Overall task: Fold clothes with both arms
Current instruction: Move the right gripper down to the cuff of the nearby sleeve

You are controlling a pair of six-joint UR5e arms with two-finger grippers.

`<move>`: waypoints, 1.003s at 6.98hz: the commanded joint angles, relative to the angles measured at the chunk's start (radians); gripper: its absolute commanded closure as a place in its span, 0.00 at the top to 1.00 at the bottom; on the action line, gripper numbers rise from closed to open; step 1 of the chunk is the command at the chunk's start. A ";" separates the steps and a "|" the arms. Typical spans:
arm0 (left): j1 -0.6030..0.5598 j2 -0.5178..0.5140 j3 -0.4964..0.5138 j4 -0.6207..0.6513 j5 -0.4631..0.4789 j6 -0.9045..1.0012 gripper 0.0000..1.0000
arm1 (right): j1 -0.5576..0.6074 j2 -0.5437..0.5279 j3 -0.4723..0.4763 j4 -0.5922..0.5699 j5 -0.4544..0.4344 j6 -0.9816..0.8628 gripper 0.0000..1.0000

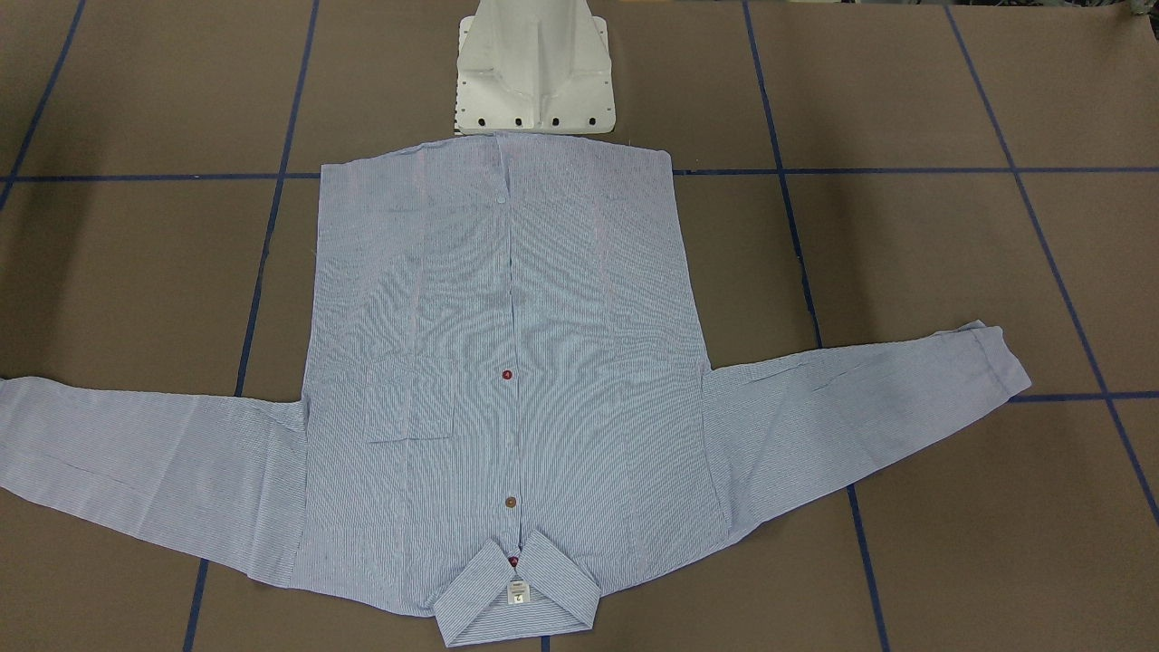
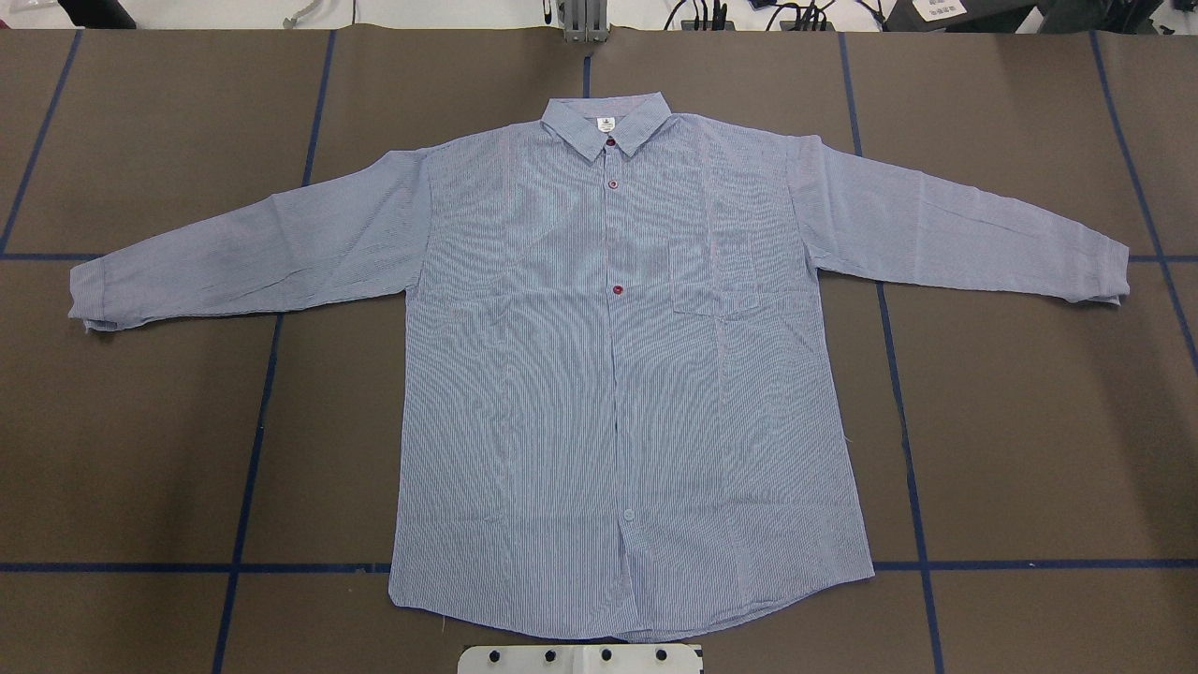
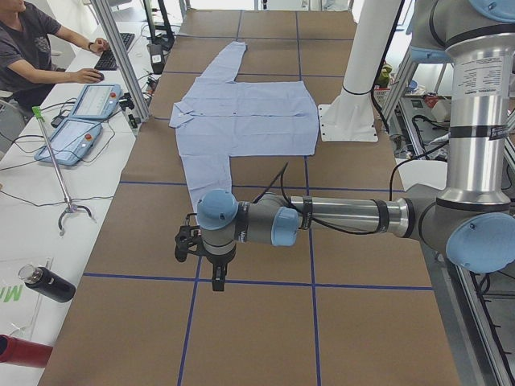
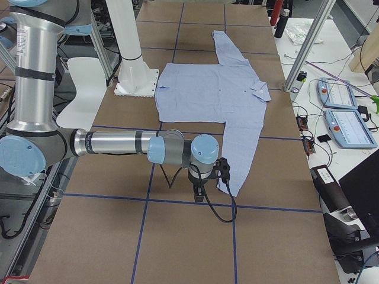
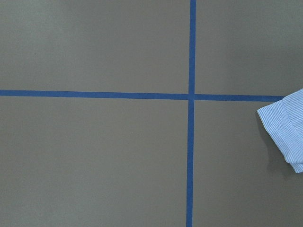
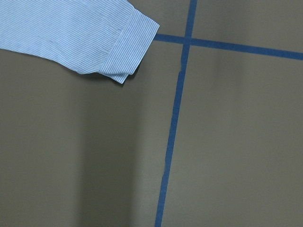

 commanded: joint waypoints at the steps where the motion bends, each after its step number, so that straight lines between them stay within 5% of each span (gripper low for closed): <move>1: 0.002 -0.087 -0.014 0.000 0.005 -0.004 1.00 | -0.042 0.108 -0.045 0.023 -0.008 0.000 1.00; 4: 0.090 -0.167 -0.035 -0.031 0.003 -0.012 1.00 | -0.076 0.209 -0.157 0.051 0.001 0.010 1.00; 5: 0.097 -0.139 -0.014 -0.058 0.002 -0.003 1.00 | -0.111 0.228 -0.203 0.137 -0.004 0.013 1.00; 7: 0.100 -0.123 0.023 -0.219 0.008 -0.009 1.00 | -0.162 0.260 -0.438 0.501 -0.007 0.149 1.00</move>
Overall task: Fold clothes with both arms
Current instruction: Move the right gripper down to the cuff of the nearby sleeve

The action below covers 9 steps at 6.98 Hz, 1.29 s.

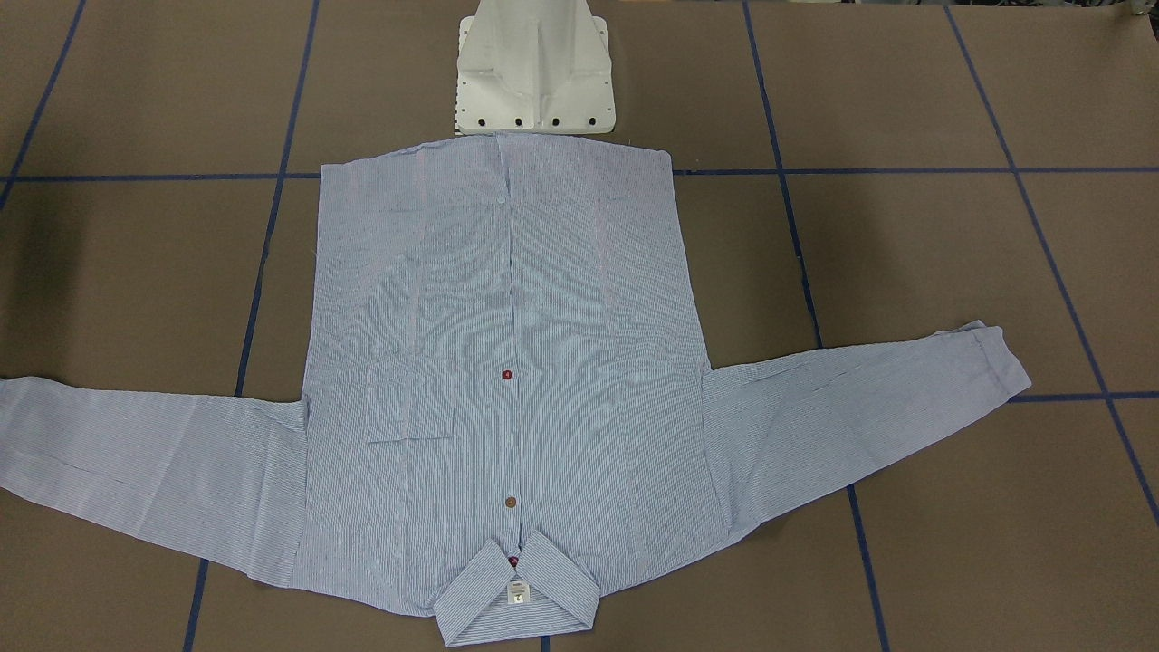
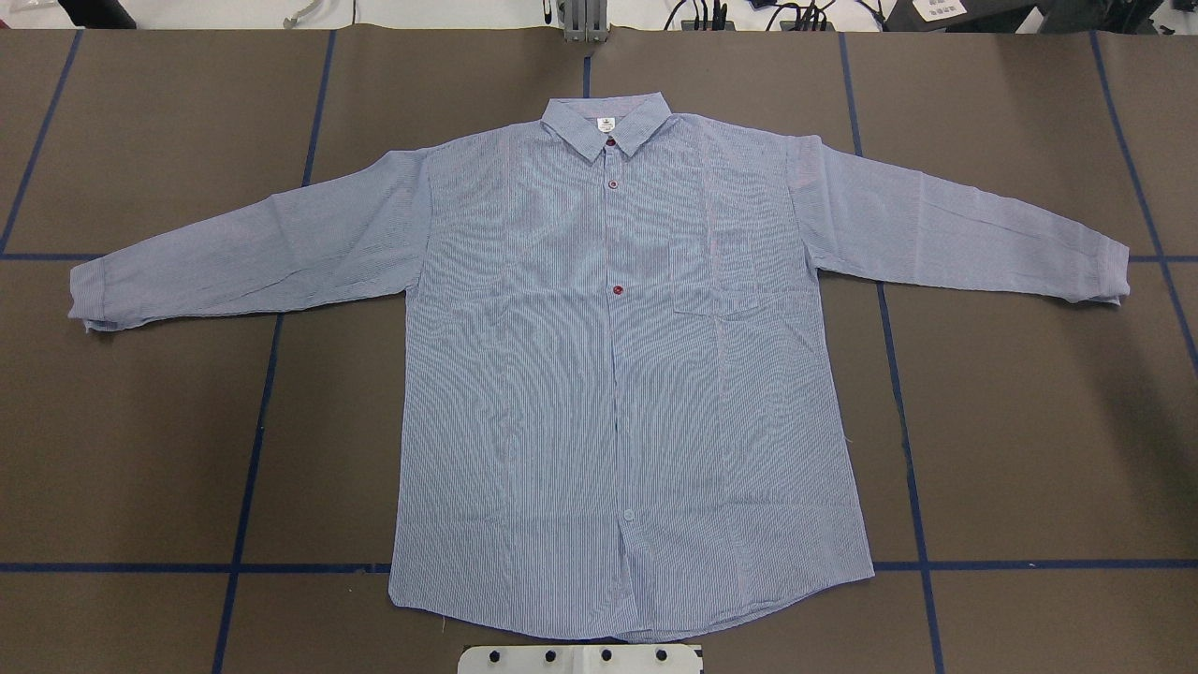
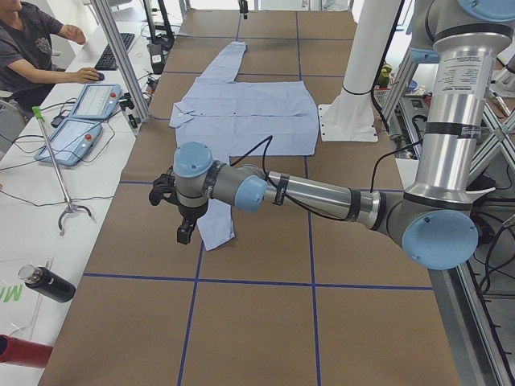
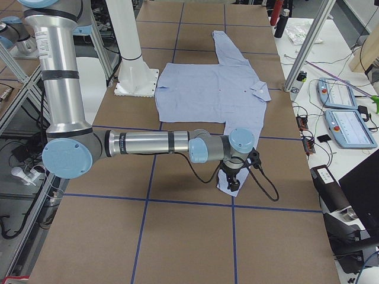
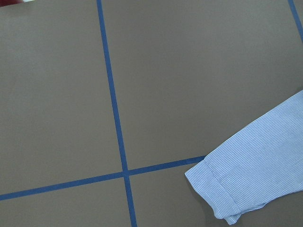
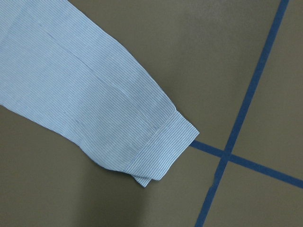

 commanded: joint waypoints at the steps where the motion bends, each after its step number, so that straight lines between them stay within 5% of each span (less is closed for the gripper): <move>1: 0.005 0.012 0.006 -0.074 0.002 -0.002 1.00 | -0.073 0.035 -0.212 0.342 -0.006 0.249 1.00; 9: 0.002 0.012 -0.005 -0.072 -0.008 0.000 1.00 | -0.217 0.067 -0.263 0.372 -0.059 0.370 1.00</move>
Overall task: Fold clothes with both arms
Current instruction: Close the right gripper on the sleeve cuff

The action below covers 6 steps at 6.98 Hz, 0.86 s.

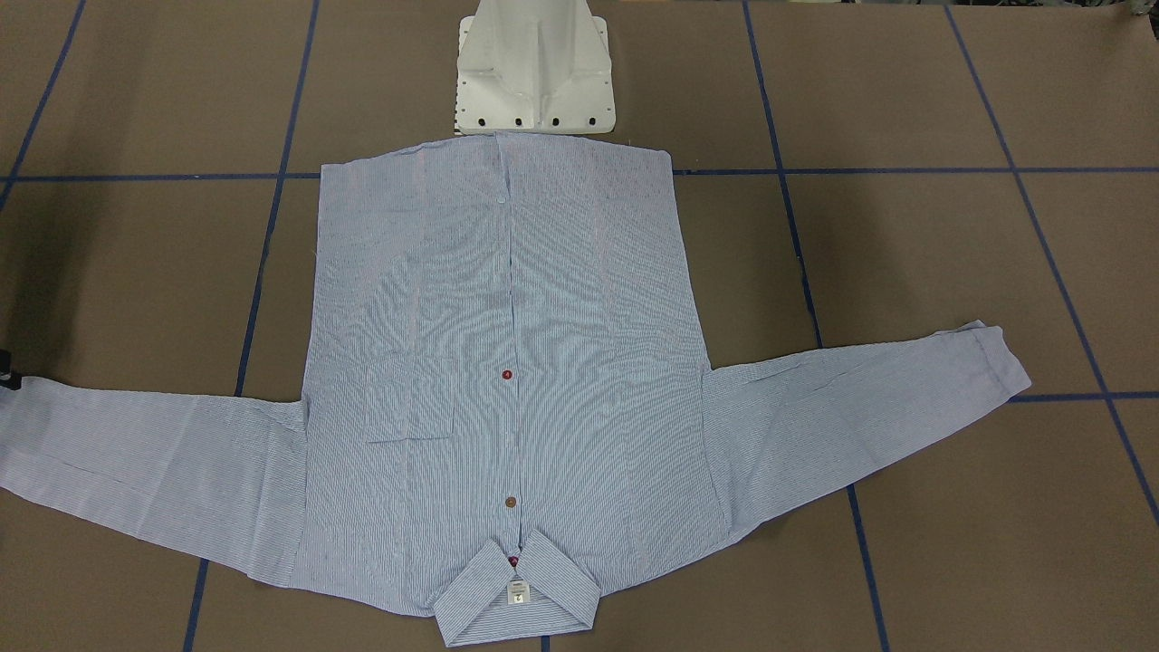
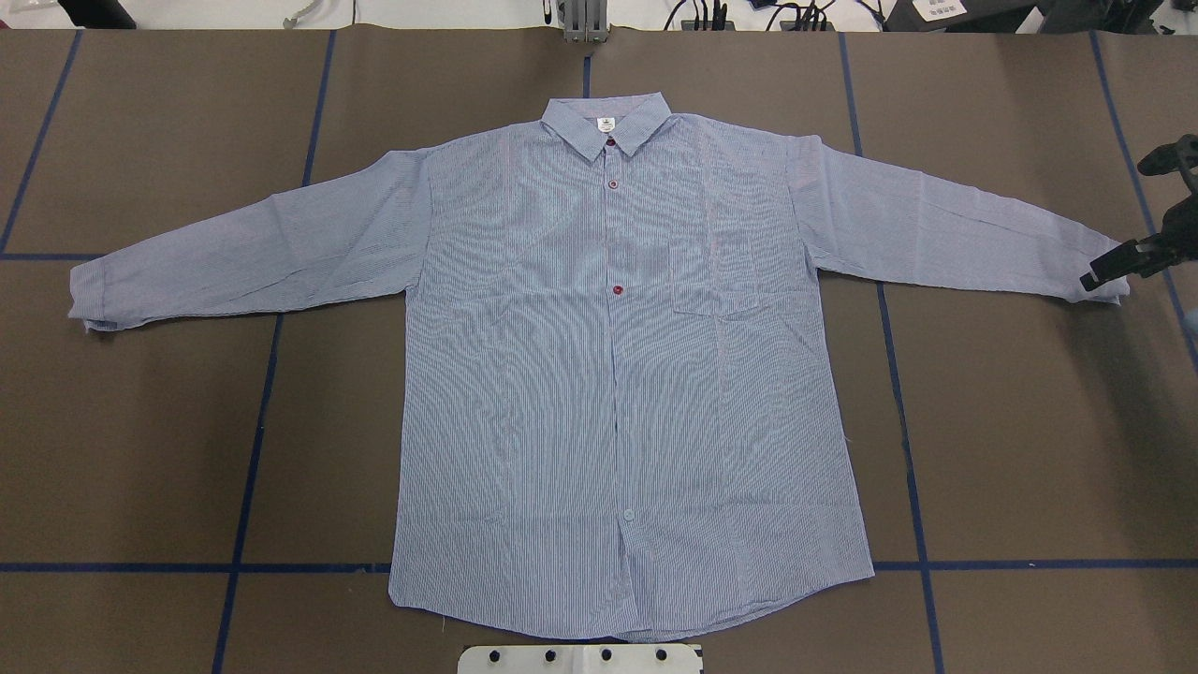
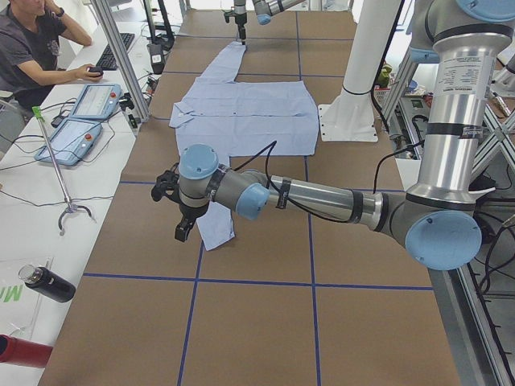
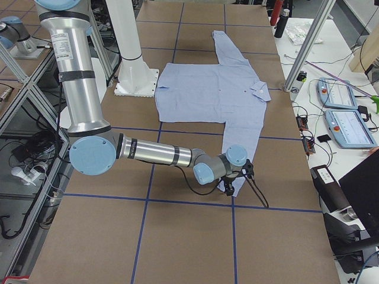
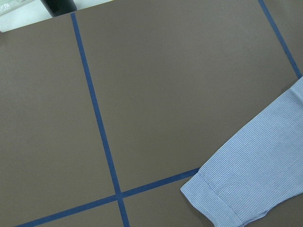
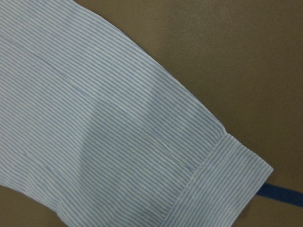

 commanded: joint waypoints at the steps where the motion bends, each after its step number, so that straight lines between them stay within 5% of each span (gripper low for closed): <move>1: -0.001 0.000 -0.002 0.001 0.000 0.000 1.00 | -0.021 0.009 -0.004 -0.003 -0.033 0.009 1.00; 6: -0.001 0.002 -0.002 0.001 -0.057 0.000 1.00 | -0.021 -0.008 -0.013 -0.010 -0.033 0.006 1.00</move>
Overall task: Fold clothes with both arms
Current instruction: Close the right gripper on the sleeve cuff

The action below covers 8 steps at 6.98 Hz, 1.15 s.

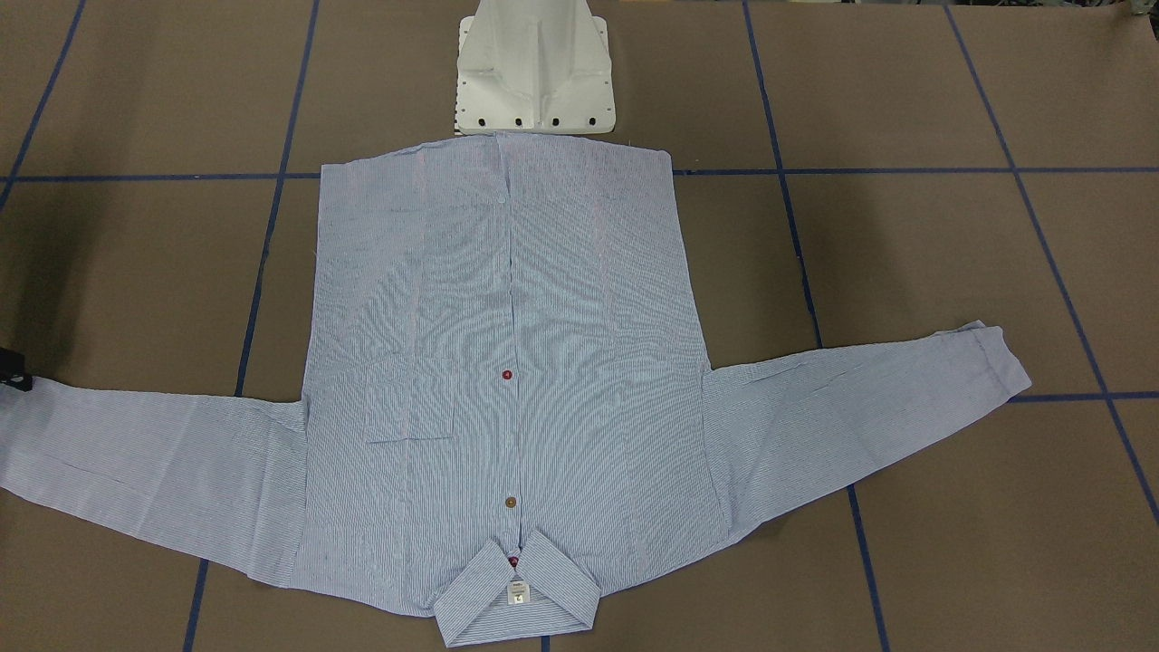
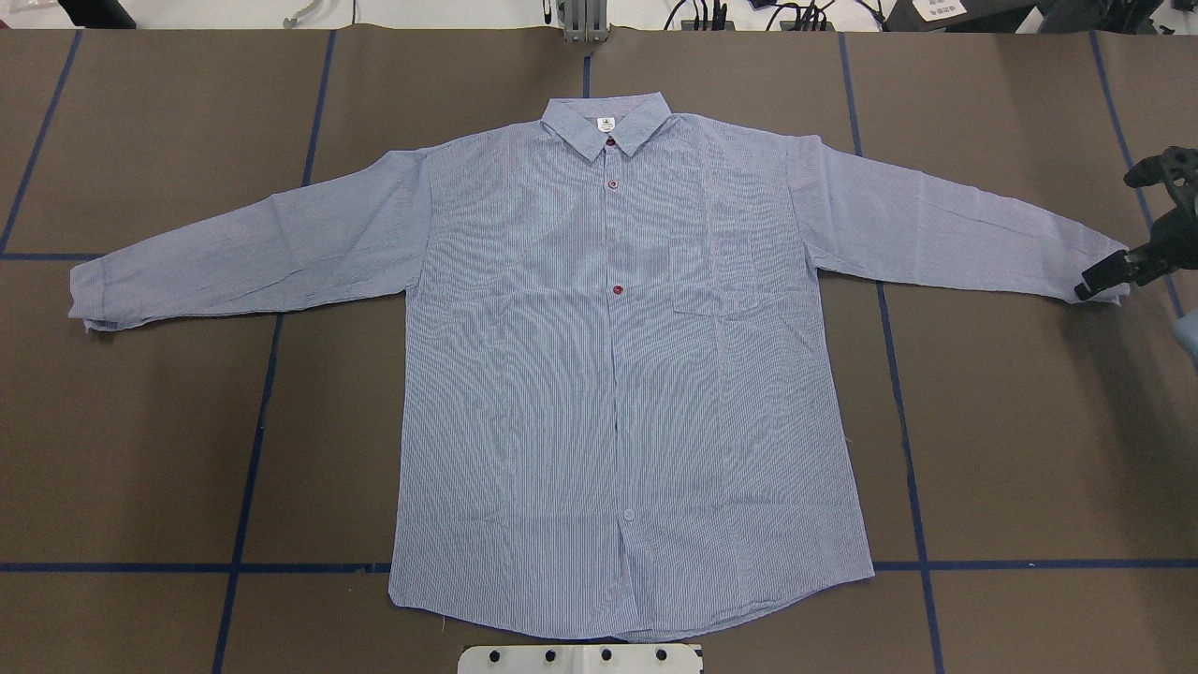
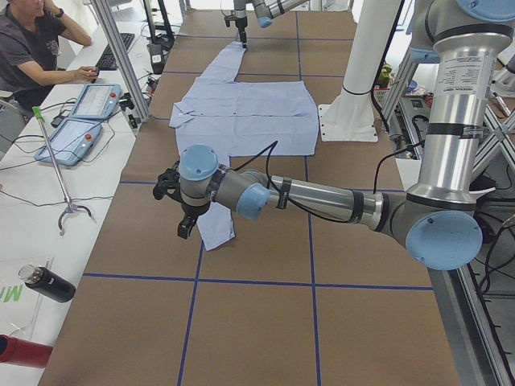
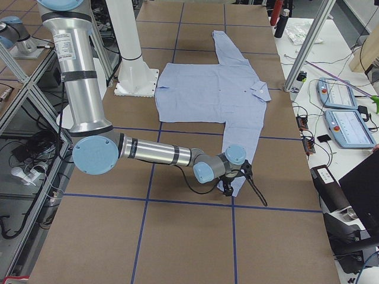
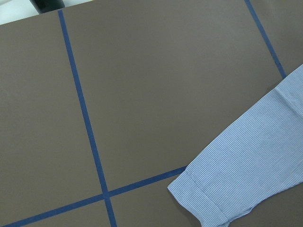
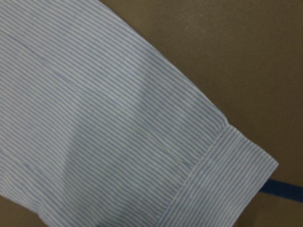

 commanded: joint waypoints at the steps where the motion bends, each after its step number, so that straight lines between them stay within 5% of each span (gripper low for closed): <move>1: -0.001 0.000 -0.007 0.002 -0.001 0.000 1.00 | 0.001 0.000 -0.006 0.000 0.000 0.000 0.83; 3: 0.001 0.000 -0.007 0.002 -0.001 0.000 1.00 | 0.000 0.011 -0.006 0.000 0.000 0.001 0.29; 8: -0.001 0.000 -0.005 0.005 -0.001 -0.002 1.00 | 0.061 0.062 0.012 -0.017 0.056 0.005 0.00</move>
